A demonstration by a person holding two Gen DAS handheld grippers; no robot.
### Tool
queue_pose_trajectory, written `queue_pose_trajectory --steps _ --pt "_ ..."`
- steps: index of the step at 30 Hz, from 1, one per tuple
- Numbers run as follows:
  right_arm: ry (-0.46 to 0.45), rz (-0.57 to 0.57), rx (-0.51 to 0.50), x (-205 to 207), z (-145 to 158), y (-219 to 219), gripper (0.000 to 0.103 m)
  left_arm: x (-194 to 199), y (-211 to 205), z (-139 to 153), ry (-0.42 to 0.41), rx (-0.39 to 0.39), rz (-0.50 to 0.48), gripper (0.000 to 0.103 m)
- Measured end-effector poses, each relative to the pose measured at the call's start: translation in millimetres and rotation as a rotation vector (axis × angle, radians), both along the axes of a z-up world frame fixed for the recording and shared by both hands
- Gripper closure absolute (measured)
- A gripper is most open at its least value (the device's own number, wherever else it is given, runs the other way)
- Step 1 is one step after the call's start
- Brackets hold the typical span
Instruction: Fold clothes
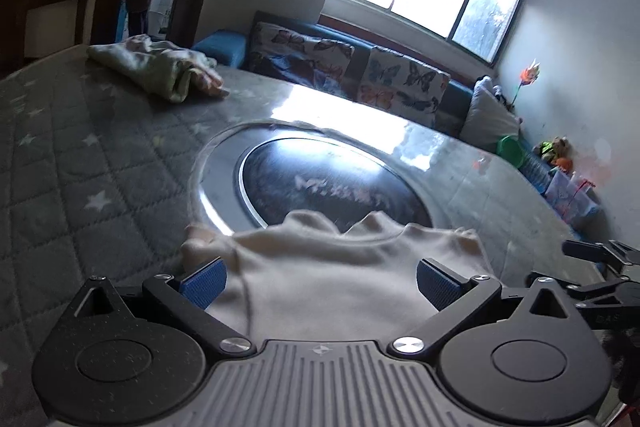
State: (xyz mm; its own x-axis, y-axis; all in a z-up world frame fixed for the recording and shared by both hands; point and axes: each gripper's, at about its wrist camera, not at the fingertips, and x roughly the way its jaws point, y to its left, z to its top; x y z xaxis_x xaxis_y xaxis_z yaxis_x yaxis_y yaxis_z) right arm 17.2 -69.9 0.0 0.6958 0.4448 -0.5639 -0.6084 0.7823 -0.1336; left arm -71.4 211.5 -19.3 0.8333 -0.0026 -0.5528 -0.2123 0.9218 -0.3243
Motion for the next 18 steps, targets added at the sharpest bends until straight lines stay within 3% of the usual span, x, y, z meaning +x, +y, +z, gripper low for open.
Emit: queue_pose_trajectory --steps 10,18 --pt "0.018 0.027 -0.036 49 -19 59 0.0 16 17 -11 0.049 -0.017 0.041 0.0" --pt "0.064 -0.058 -0.033 72 -36 43 0.0 18 15 -12 0.054 0.002 0.034 0.0"
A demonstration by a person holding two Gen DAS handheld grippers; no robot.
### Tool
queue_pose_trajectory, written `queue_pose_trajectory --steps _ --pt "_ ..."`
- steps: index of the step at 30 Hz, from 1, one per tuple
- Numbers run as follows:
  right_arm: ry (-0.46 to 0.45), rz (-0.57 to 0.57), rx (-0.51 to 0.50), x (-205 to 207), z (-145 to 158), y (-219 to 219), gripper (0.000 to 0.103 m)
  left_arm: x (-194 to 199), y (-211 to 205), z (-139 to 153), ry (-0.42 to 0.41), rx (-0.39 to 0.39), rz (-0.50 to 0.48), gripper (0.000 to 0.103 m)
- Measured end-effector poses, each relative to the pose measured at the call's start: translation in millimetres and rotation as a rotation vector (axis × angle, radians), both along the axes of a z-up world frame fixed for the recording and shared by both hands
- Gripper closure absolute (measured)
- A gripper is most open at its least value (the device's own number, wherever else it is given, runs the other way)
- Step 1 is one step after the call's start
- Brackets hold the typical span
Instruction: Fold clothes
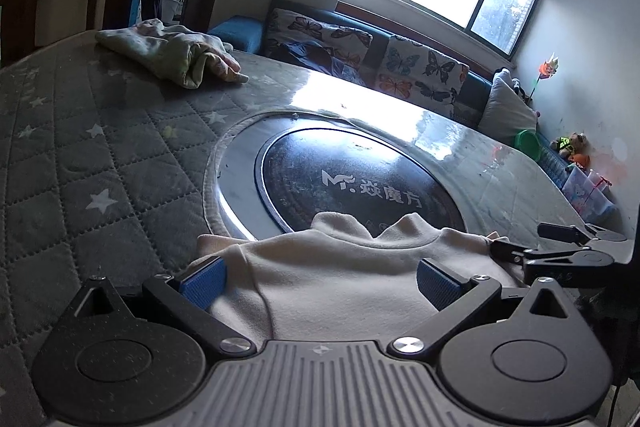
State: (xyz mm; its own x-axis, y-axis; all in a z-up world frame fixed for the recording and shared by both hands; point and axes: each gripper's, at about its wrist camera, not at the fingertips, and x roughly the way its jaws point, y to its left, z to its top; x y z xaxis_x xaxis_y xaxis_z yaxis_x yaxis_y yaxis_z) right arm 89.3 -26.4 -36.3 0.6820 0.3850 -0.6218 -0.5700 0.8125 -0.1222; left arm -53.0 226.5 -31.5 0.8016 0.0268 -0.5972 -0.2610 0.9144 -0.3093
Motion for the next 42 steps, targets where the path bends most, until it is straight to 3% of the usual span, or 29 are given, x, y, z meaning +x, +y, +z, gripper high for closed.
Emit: queue_pose_trajectory --steps 8,15,22,30,42 --pt "-0.015 -0.006 -0.029 3 -1 -1 0.0 -1 -2 2 0.007 0.016 -0.001 0.0" --pt "-0.047 0.041 0.004 -16 24 -7 0.0 -18 9 12 0.01 0.024 0.058 0.0" --pt "-0.061 0.277 0.007 -66 45 8 0.0 -38 26 9 0.057 0.012 0.138 0.0" --pt "-0.072 0.476 0.001 -119 47 36 0.0 -64 4 5 0.077 0.101 0.085 0.0" --pt "0.034 0.415 -0.019 -116 11 39 0.0 -81 6 -2 0.103 0.121 0.105 0.0"
